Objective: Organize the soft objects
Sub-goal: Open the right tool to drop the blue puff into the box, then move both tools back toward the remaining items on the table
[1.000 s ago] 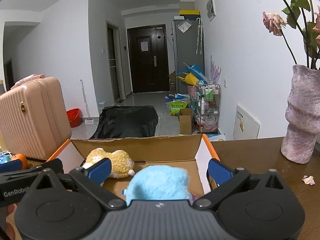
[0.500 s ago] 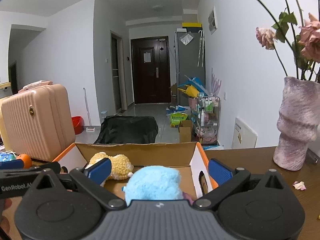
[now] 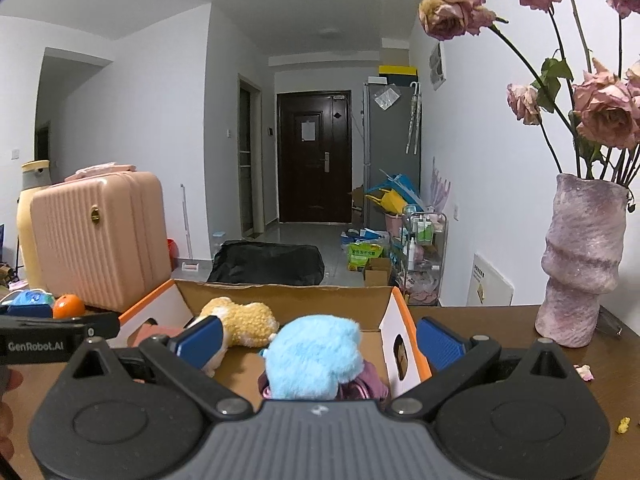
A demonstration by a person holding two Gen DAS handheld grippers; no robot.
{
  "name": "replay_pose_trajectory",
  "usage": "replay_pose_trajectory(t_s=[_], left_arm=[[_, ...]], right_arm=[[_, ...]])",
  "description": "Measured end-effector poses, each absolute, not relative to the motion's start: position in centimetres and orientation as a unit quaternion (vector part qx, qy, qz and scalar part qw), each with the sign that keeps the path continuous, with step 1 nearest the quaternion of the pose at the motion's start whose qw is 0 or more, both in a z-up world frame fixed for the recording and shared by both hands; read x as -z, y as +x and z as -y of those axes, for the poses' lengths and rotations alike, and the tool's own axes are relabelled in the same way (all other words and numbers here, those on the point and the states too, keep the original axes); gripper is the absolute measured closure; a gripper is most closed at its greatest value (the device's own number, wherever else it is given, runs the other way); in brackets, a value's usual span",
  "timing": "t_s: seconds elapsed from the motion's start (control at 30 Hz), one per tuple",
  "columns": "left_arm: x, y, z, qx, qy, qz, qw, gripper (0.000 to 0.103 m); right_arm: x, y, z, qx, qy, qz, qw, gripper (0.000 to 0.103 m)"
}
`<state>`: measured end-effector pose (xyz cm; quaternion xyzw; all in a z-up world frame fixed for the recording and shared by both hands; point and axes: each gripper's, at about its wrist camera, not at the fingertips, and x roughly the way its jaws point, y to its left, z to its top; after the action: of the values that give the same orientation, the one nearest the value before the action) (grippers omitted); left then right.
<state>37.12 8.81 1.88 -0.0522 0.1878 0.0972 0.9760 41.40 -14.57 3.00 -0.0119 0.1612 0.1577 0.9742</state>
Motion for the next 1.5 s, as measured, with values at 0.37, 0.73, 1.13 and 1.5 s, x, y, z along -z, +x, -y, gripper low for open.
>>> replay_pose_trajectory(t_s=[0.37,0.73,1.13,1.5], left_arm=[[-1.6,33.8,-9.1,-0.088,-0.046,-0.196,0.975,0.000],[-1.0,30.1,-8.3,-0.077,-0.029,-0.204,0.976,0.000],[-0.4,27.3,-8.3,-0.073,-0.029,-0.223,0.972,0.000],[0.2,24.6,-8.3,-0.061,-0.038,-0.246,0.967,0.000]], right_arm=[[-2.3,37.3,15.7,-0.169,-0.015,-0.156,0.973,0.000],[-1.4,34.0,16.9,-0.177,-0.020,-0.167,0.970,0.000],[-0.3,30.3,17.0,-0.183,-0.033,-0.184,0.965,0.000],[0.9,27.3,16.2,-0.193,-0.033,-0.216,0.957,0.000]])
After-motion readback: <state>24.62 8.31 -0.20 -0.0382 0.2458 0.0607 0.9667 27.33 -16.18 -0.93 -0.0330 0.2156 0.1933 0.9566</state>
